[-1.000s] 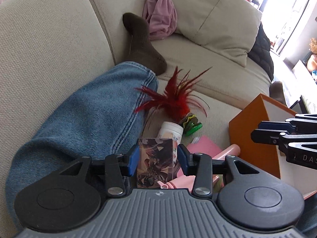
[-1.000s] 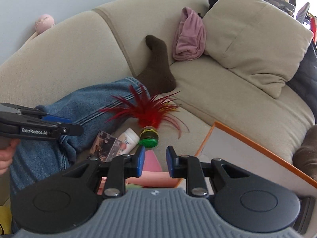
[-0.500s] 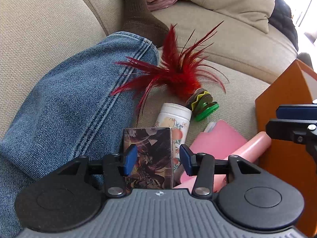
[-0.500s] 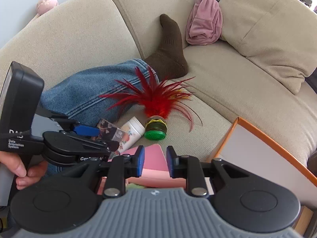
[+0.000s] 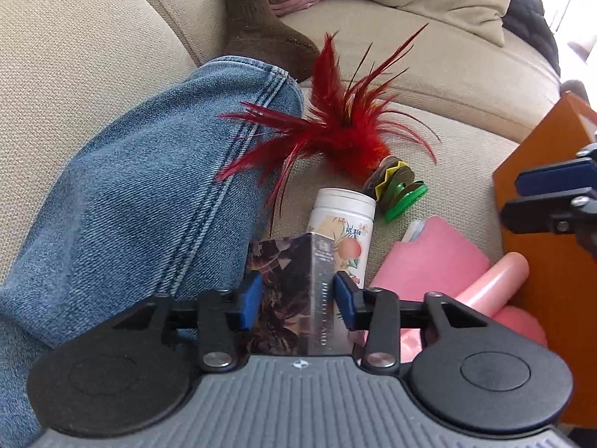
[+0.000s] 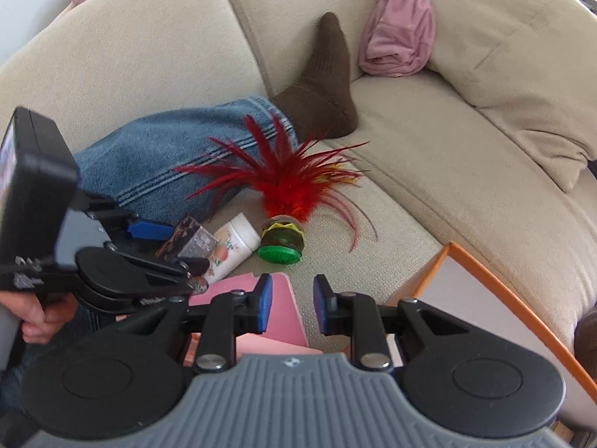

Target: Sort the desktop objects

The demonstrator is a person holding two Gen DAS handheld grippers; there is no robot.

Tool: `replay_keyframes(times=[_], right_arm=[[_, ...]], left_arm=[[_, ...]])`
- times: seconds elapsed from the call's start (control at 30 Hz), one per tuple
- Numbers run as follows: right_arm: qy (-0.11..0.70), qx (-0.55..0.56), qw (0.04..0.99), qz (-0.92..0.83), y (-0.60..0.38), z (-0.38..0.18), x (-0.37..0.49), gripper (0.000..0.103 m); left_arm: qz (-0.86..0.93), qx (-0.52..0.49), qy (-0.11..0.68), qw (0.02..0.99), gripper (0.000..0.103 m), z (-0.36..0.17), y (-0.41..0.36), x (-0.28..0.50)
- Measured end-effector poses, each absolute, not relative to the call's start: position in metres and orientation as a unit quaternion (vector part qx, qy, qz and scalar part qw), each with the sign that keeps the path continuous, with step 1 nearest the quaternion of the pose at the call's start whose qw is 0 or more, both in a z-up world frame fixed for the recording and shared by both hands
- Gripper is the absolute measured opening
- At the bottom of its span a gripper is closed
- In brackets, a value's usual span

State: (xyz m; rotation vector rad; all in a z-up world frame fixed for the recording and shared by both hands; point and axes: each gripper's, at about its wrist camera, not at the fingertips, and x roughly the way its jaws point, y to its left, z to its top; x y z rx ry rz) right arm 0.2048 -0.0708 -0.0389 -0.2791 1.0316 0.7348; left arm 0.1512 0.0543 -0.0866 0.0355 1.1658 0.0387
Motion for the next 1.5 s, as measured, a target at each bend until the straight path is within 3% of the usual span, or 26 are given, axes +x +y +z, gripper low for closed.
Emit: replay_keyframes(times=[0.07,0.17,0.33,0.47,0.57,0.63,0.83,0.9,0.97,1.0,1.07,1.13,1.23,1.5], right_arm=[[0.492,-0.15,0.787,0.34,-0.063,-0.042,0.209,0.032],[0.502,-0.189,0.775,0.334,-0.047,-0.046,0.214,0.05],[0.509,-0.245,0.741,0.363,-0.016,-0.048,0.214,0.047],[0.583,-0.252,0.687,0.352,-0.001,-0.078,0.233,0.048],[0.618,-0.251,0.665,0.336,0.001,-0.099,0.246,0.055],[0.635,-0.23,0.655,0.338,-0.001,-0.107,0.252,0.071],[0.69,-0.14,0.626,0.335,-0.014,-0.126,0.269,0.074],[0.686,-0.138,0.632,0.332,-0.016,-0.123,0.267,0.07],[0.675,-0.138,0.644,0.332,-0.021,-0.117,0.263,0.055],[0.672,-0.135,0.649,0.33,-0.025,-0.113,0.262,0.042],[0.66,-0.132,0.66,0.333,-0.032,-0.104,0.257,0.03],[0.644,-0.136,0.676,0.332,-0.037,-0.093,0.251,0.013],[0.623,-0.136,0.694,0.335,-0.045,-0.077,0.243,0.0],[0.574,-0.131,0.72,0.367,-0.04,-0.023,0.228,0.0]], left_arm=[[0.011,0.016,0.544,0.839,0.039,-0.08,0.058,0.145],[0.005,0.012,0.535,0.844,0.032,-0.07,0.065,0.135],[-0.004,-0.012,0.521,0.854,0.027,-0.052,0.08,0.118],[-0.011,-0.03,0.513,0.858,0.026,-0.043,0.086,0.105],[-0.021,-0.044,0.506,0.861,0.026,-0.038,0.092,0.092],[-0.02,-0.052,0.508,0.86,0.026,-0.04,0.098,0.094],[-0.032,-0.085,0.498,0.863,0.026,-0.041,0.109,0.076],[-0.032,-0.088,0.492,0.866,0.026,-0.04,0.111,0.074],[-0.032,-0.094,0.488,0.867,0.026,-0.042,0.111,0.074],[-0.033,-0.096,0.486,0.868,0.026,-0.042,0.112,0.074],[-0.031,-0.096,0.483,0.87,0.026,-0.043,0.111,0.074],[-0.028,-0.097,0.478,0.873,0.026,-0.046,0.109,0.075],[-0.023,-0.098,0.47,0.877,0.026,-0.046,0.108,0.075],[0.002,-0.112,0.439,0.892,0.026,-0.045,0.103,0.086]])
